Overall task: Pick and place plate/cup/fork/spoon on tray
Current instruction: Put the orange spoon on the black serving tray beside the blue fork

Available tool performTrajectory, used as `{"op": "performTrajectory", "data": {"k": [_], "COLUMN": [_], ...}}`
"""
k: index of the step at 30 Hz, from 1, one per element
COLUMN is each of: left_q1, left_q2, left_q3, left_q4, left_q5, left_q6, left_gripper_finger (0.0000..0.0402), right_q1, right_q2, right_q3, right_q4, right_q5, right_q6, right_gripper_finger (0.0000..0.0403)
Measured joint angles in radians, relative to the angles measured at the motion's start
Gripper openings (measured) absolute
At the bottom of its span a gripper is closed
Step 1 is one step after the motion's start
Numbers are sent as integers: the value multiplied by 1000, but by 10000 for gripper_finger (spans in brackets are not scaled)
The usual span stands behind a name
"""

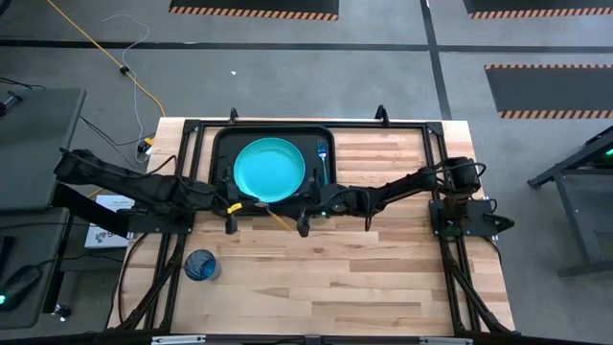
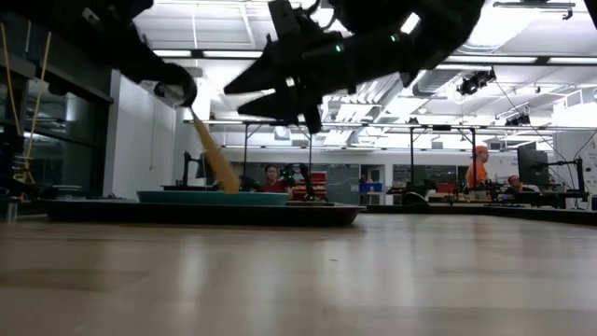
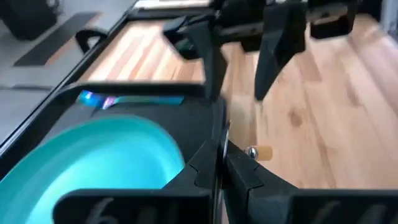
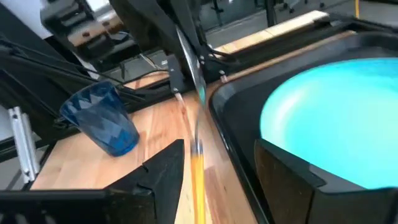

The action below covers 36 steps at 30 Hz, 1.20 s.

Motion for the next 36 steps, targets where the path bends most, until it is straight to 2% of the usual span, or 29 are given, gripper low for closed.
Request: {"op": "performTrajectory", "data": {"k": [5, 11, 14, 19, 29, 36], "left_q1": [0, 0, 0, 0, -5, -15], "left_q2": [132, 240, 281, 327, 346, 346], "left_q3": [49, 100, 111, 114, 114, 114], "left_q4": [52, 66, 84, 156, 189, 194], "left_q5": [13, 12, 12, 21, 37, 32], "left_q6": [6, 6, 13, 51, 68, 80], "left_gripper_finger": [1, 1, 1, 0, 0, 0], "right_q1": [30, 75, 88, 92, 91, 86], "right_q2": [-1, -1, -1, -1, -1, -1], "right_q3": [87, 160, 169, 169, 169, 169], "right_q4": [-115, -270, -279, -292, -328, -329], "right_q5": [-3, 156, 204, 201, 209, 205], "right_q6": [-73, -122, -152, -174, -176, -176], "right_gripper_finger": [188, 188, 188, 180, 109, 33]}}
